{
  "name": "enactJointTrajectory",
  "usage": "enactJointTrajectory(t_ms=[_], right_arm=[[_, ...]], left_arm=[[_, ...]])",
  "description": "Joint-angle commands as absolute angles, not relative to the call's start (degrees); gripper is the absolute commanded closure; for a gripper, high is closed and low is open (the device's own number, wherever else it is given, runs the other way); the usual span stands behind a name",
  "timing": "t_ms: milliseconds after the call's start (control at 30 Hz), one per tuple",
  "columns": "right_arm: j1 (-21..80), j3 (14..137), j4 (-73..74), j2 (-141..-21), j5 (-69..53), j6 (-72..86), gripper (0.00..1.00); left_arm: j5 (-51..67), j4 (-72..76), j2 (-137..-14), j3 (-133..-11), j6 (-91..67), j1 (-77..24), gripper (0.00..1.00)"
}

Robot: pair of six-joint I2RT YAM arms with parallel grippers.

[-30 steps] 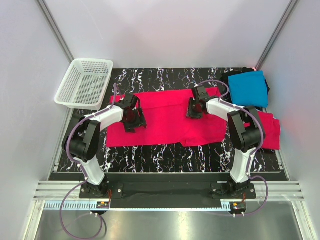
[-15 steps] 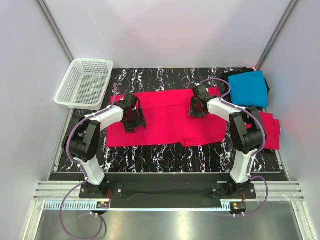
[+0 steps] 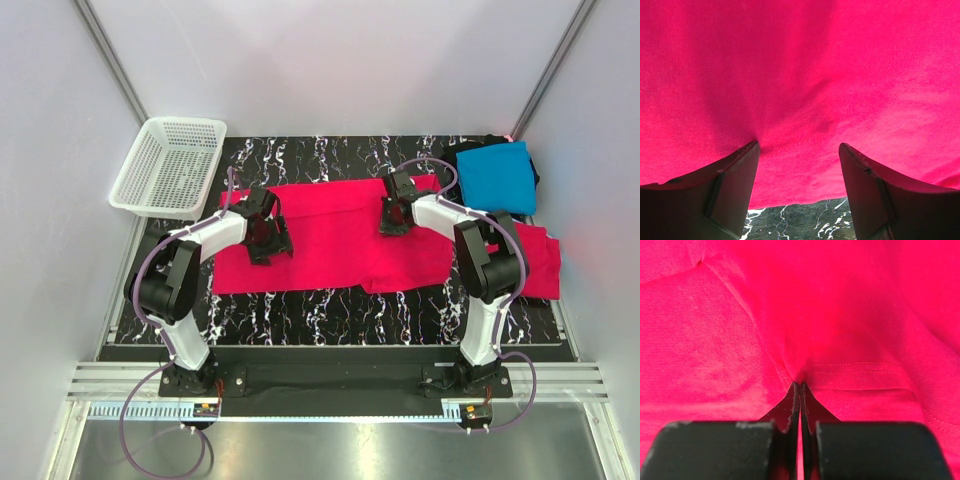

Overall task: Fold and stack the t-shirts
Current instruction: Fold the tshirt

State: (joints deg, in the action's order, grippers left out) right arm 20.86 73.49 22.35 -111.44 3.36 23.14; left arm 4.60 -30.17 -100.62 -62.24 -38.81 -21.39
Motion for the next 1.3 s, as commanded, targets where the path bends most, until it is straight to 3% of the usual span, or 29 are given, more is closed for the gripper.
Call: enactJointTrajectory(t_ms=[0, 800, 833, 967, 1267], right_arm=[[21.27, 75.50, 22.24, -109.16, 2.90, 22.59, 1.00], [26.01, 72.16, 25.22, -103.71, 1.05, 24.17, 1.00], [26.10, 71.90, 25.31, -103.62, 1.05, 24.34, 0.98], [26.28, 71.37, 26.54, -102.92, 3.33, 24.61, 0.65], [26.28, 70.84, 28.91, -93.26, 13.79, 25.14, 0.53]], left_arm=[[3.52, -30.50, -99.84, -63.37, -37.88, -21.71, 0.29], [3.87, -30.50, -99.84, -63.90, -38.06, -21.71, 0.29], [3.95, -30.50, -99.93, -63.90, -38.06, -21.71, 0.29], [3.87, -30.41, -99.84, -63.72, -38.06, -21.71, 0.29], [1.32, -30.24, -95.82, -61.88, -38.67, -21.71, 0.30]])
